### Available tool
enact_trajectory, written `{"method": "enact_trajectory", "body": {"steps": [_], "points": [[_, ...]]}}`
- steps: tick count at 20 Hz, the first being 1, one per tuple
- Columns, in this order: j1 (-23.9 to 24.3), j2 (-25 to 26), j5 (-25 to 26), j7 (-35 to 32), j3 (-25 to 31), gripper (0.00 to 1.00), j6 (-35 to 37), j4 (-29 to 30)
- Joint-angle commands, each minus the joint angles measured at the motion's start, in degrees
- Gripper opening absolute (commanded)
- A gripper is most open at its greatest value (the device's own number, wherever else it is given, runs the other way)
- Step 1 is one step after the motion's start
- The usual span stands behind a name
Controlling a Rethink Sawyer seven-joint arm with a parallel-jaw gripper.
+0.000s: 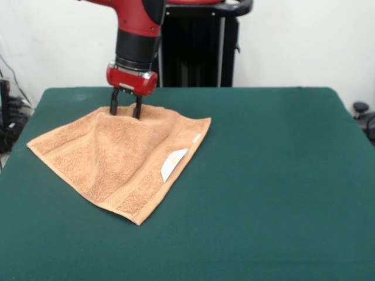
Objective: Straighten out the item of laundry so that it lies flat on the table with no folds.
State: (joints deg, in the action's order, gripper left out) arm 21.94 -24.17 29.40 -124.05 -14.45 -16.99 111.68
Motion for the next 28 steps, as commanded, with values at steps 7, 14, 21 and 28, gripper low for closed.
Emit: {"method": "enact_trajectory", "body": {"steps": [7,14,21,28], "points": [[-1.7,6.6,-2.5,-5.2,1.6,1.00,2.5,-3.0],[-1.4,5.1,-1.6,-5.1,1.9,1.00,2.5,-1.8],[3.8,-8.5,2.9,-2.0,7.0,1.00,12.3,7.0],[5.6,-12.1,4.3,-1.2,8.5,1.00,14.5,8.9]]}}
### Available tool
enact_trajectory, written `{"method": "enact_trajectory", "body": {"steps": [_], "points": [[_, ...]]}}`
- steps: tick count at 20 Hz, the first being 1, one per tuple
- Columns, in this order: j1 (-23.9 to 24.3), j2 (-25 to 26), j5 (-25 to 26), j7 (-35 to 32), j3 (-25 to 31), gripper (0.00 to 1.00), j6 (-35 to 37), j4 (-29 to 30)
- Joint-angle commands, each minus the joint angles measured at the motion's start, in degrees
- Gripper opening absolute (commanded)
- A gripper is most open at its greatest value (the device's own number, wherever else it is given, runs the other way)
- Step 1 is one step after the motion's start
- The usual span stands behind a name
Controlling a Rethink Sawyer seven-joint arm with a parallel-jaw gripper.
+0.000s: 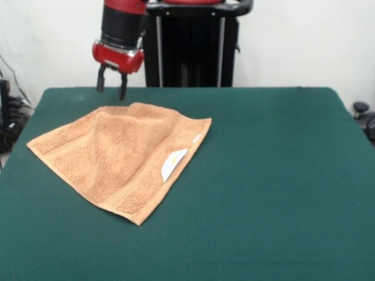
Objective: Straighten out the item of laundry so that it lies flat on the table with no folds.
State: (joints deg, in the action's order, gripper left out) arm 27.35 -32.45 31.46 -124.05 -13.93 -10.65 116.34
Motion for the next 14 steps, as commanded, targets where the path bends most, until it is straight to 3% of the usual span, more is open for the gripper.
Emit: {"method": "enact_trajectory", "body": {"steps": [1,14], "points": [[0.2,-3.8,2.3,-1.3,8.0,1.00,8.2,4.2],[-1.5,-2.4,3.4,-2.5,6.2,1.00,6.9,2.8]]}}
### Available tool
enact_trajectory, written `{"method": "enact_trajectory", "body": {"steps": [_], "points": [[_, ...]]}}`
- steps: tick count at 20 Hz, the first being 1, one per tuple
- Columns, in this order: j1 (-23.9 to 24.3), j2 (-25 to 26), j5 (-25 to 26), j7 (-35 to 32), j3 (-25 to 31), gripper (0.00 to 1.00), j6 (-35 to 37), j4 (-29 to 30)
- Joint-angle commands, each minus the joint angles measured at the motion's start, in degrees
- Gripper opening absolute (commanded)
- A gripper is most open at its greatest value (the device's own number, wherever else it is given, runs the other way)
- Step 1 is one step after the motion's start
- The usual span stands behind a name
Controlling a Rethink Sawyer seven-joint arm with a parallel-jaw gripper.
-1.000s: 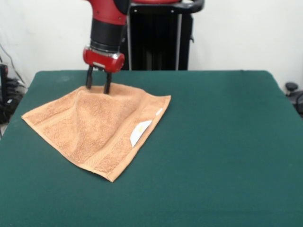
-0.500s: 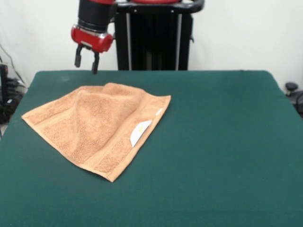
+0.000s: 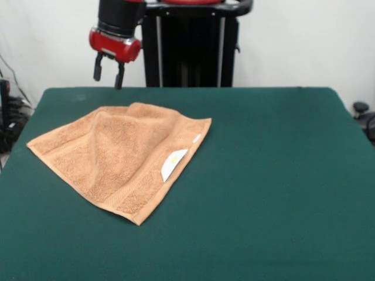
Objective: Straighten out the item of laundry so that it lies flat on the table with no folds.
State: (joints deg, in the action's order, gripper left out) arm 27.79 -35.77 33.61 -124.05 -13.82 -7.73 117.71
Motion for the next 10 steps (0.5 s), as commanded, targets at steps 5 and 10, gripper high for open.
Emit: {"method": "enact_trajectory", "body": {"steps": [5,10], "points": [[-2.5,1.1,0.8,-3.0,5.6,1.00,4.0,1.4],[-3.0,0.9,0.5,-3.2,5.4,1.00,4.1,1.2]]}}
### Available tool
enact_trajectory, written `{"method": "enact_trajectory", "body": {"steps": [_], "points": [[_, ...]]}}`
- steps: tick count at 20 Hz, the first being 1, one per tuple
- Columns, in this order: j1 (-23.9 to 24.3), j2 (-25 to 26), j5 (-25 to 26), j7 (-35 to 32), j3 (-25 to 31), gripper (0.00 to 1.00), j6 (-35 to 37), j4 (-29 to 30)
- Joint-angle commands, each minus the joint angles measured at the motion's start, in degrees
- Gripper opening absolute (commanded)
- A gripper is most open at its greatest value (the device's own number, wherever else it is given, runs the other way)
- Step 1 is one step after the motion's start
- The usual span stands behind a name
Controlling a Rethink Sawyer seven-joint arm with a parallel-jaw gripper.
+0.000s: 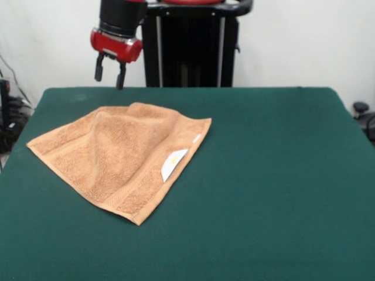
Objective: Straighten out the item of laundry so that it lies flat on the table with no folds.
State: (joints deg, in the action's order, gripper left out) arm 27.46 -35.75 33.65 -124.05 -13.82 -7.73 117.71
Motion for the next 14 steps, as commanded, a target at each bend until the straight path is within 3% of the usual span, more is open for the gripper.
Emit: {"method": "enact_trajectory", "body": {"steps": [1,9,10,14], "points": [[-2.6,0.8,0.4,-3.2,5.4,1.00,4.2,1.2],[-4.8,0.9,0.0,-2.9,3.8,1.00,5.0,0.4],[-4.5,0.7,-0.1,-2.9,4.3,0.00,5.4,0.5],[-4.9,0.8,0.0,-3.2,3.9,0.00,4.5,0.4]]}}
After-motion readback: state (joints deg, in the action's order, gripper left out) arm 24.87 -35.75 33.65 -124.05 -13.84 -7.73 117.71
